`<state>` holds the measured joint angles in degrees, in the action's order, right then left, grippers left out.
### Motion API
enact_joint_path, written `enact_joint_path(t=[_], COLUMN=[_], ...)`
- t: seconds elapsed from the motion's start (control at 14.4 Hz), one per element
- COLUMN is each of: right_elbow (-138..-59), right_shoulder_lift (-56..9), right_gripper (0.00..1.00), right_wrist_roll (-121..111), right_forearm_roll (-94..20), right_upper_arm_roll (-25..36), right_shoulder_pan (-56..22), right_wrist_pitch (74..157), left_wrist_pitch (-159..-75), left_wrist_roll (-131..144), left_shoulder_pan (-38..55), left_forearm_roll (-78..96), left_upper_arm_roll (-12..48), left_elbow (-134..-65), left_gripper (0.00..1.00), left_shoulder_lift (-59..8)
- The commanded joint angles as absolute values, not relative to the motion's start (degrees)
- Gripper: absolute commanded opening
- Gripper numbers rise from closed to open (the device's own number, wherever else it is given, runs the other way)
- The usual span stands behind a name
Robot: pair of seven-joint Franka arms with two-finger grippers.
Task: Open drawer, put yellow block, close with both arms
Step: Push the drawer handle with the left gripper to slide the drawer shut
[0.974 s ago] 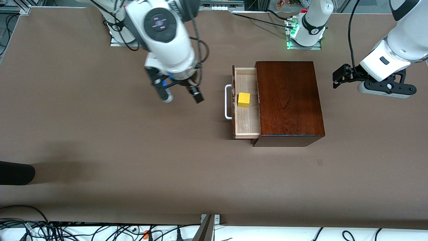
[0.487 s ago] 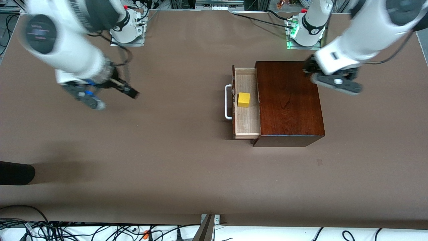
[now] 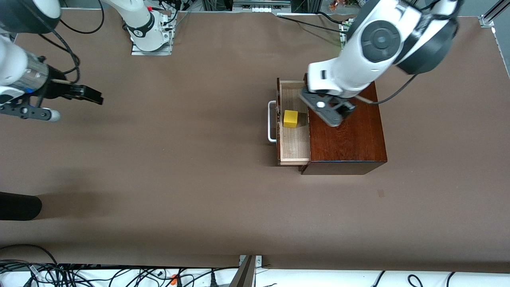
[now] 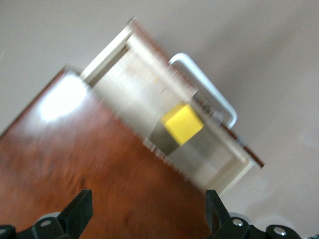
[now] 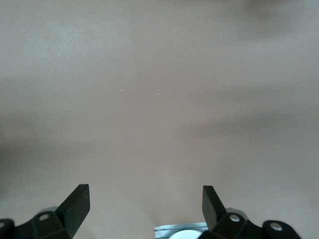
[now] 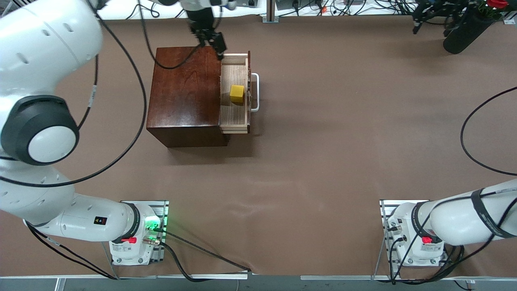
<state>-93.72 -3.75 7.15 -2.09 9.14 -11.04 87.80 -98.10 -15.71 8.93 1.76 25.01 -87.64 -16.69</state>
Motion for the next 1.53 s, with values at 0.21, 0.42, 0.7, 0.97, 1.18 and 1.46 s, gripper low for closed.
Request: enact_joint_path(t=[0.21,0.42,0.7,0.97,1.18,1.46], right_elbow=[-94.3,-94.3,-94.3,-94.3,-94.0,-93.3], right_shoulder_lift=[-2.2,-1.8,-1.8,-1.3,-1.3,-1.3], right_gripper=[1.0,1.0,1.0,1.0,1.0,1.0], right_wrist_roll=[-0.2,0.7,0.4,0.4,0.9,0.9], right_forearm_roll=[1.3,2.5,2.0,1.4,1.1,0.5], right_upper_arm_roll=[-2.8,-2.9,-3.0,-3.0,-3.3,-2.8], right_shoulder_pan=[3.4,3.4,3.4,3.4,3.4,3.4], right_wrist_pitch=[88.4,87.9,88.7,89.6,88.9,89.4], left_wrist_pitch=[-110.4,-115.0,-116.4,-115.8,-115.6,-112.3], left_wrist_roll=[-28.4,-38.8,-47.0,-47.2,-47.1,-46.8], left_shoulder_pan=[18.2,20.1,22.4,24.3,24.5,23.8], left_forearm_roll=[2.6,2.5,-1.6,-8.0,-10.1,-14.2], left_upper_arm_roll=[25.5,25.5,25.4,25.4,25.3,24.9], left_elbow=[-84.8,-84.9,-85.1,-86.0,-87.4,-88.4], left_gripper=[1.0,1.0,1.0,1.0,1.0,1.0], left_shoulder_lift=[-25.6,-29.5,-32.3,-34.7,-35.2,-35.2])
